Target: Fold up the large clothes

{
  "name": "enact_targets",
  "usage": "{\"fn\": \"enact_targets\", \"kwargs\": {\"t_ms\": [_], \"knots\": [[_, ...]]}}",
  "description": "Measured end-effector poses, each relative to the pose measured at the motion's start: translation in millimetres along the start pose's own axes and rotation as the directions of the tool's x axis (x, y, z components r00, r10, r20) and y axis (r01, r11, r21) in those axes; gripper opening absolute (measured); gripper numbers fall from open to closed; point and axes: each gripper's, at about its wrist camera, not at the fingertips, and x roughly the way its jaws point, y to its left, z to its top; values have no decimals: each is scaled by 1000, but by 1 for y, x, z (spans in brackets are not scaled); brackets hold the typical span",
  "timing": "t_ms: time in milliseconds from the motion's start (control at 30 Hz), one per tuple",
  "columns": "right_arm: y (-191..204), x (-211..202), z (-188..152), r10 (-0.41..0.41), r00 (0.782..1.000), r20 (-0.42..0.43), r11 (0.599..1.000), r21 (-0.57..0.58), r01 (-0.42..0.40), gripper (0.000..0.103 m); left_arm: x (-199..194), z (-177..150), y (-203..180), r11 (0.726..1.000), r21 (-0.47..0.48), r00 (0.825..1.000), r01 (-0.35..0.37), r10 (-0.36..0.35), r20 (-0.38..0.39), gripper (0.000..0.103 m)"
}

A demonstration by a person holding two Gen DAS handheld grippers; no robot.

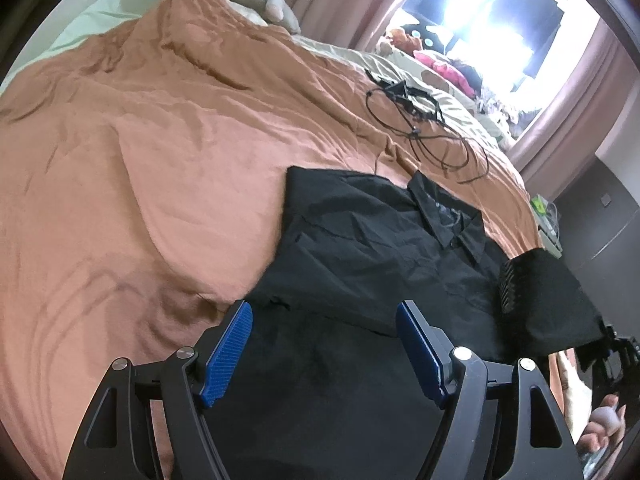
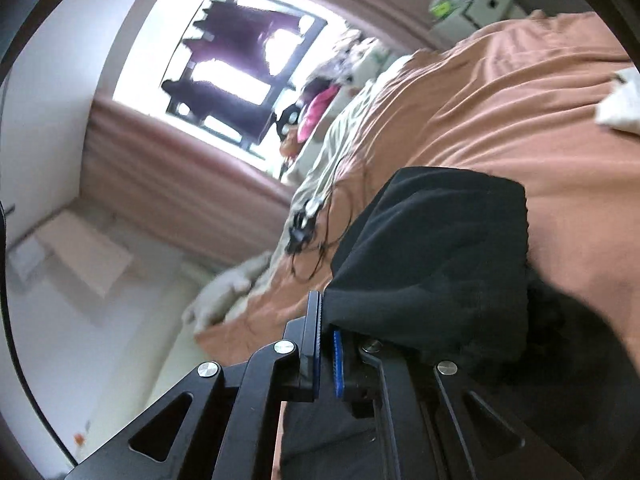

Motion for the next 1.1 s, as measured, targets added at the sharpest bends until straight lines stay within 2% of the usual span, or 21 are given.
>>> {"fn": "enact_targets", "kwargs": {"t_ms": [133,267,433,500,567,633,667,733,800,900,1000,1100], "knots": [[22,32,-21,-9,998,-64,998,-66,5,6,-5,6,11,999,-34,1000,1,0,13,76],[47,66,-47,-53,990,-128,982,-188,28,6,-7,9,19,998,-64,1000,8,-7,16,76],[69,103,-85,-61,967,-247,960,-280,-11,7,-12,13,26,996,-87,1000,13,-11,27,76],[76,117,-106,-57,949,-312,951,-306,-43,9,-13,15,29,996,-93,1000,11,-8,30,76],[81,135,-133,-90,903,-419,937,-342,-65,17,-14,16,34,995,-103,999,5,-2,35,76],[83,146,-152,-115,862,-494,932,-354,-79,48,-15,18,41,993,-120,999,0,5,38,76],[83,147,-159,-135,849,-511,927,-368,-74,52,-16,19,45,991,-131,999,-3,8,40,76],[81,141,-165,-157,838,-522,921,-384,-67,52,-17,21,52,989,-150,999,-7,14,43,76],[78,132,-162,-155,837,-525,927,-369,-60,52,-18,22,57,986,-167,998,-15,24,50,76],[74,109,-148,-161,854,-495,934,-357,-31,53,-16,21,54,987,-161,998,-23,31,48,76],[62,81,-124,-220,873,-435,936,-347,63,54,-14,18,41,992,-123,999,-15,20,41,76],[35,52,-101,-251,887,-387,955,-246,163,54,-12,14,19,999,-53,999,-10,11,32,76]]}}
